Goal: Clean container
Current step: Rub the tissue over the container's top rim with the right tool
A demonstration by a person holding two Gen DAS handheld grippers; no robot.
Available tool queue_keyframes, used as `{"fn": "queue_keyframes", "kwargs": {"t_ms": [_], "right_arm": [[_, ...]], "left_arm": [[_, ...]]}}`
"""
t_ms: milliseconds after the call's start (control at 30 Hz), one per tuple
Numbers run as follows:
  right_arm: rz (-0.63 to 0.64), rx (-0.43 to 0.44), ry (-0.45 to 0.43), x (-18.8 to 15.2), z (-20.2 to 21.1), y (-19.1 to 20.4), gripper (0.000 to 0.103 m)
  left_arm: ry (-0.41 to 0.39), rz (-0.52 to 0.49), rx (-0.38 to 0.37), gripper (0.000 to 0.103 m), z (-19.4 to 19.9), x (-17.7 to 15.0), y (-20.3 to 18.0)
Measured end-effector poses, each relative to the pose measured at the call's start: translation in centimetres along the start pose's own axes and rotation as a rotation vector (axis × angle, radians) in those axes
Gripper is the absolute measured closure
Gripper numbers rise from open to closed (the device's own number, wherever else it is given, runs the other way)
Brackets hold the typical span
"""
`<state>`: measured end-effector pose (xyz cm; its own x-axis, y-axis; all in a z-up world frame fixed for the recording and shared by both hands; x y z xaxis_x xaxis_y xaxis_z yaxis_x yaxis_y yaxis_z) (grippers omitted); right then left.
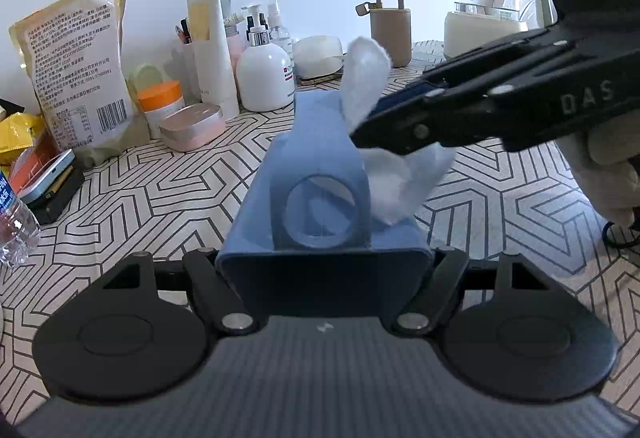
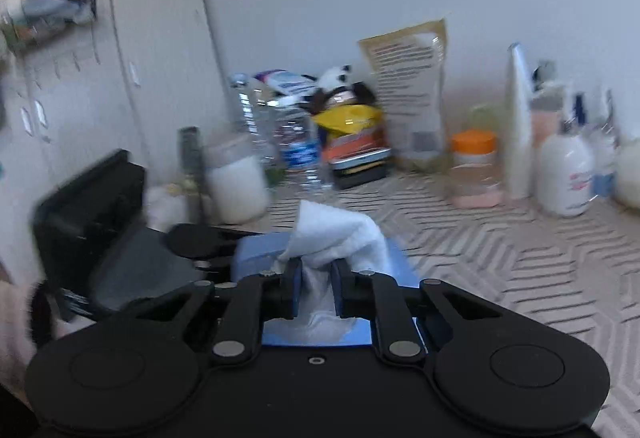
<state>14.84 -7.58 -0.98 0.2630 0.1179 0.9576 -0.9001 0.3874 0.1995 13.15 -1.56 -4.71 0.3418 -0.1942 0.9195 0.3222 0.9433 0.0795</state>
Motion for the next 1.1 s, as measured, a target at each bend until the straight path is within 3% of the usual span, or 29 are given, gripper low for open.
{"fn": "queue_keyframes", "kwargs": {"t_ms": [167, 333, 600, 1000, 1100], "right_arm": [[0.005, -0.005, 0.000, 0.0, -0.1, -0.1, 0.085], [-0.027, 0.121, 0.018, -0.4, 0.5, 2.1, 0.085], [0.018, -0.024, 0.013, -0.2, 0.8, -0.1, 0.085], [0.012, -0.052, 0.005, -0.2, 1.1, -0.8, 0.086], [-0.065, -0.005, -0.008, -0.2, 1.2, -0.8, 0.082]], "left_arm": [[-0.003, 0.008, -0.003, 0.029, -0.1, 0.0, 0.5], [-0.003, 0.015, 0.000, 0.029, -0.2, -0.1, 1.0], [-0.003, 0.009, 0.002, 0.029, -0.3, 0.0, 0.6], [-0.036, 0.003, 0.007, 0.030, 0.5, 0.4, -0.1], [-0.038, -0.018, 0.033, 0.030, 0.5, 0.5, -0.1]]}}
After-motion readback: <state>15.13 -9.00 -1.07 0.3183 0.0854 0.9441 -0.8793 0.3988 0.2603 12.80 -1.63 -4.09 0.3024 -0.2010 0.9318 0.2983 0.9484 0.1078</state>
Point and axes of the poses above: each gripper's, at about its wrist camera, not at the fingertips, and z roughly against the way its jaws point, y to its left, x to its top, the point moved 10 cm from there along -z, roughly the way its jaws point, and after that the axes turned 10 degrees about -y, right-handed, at the moved point
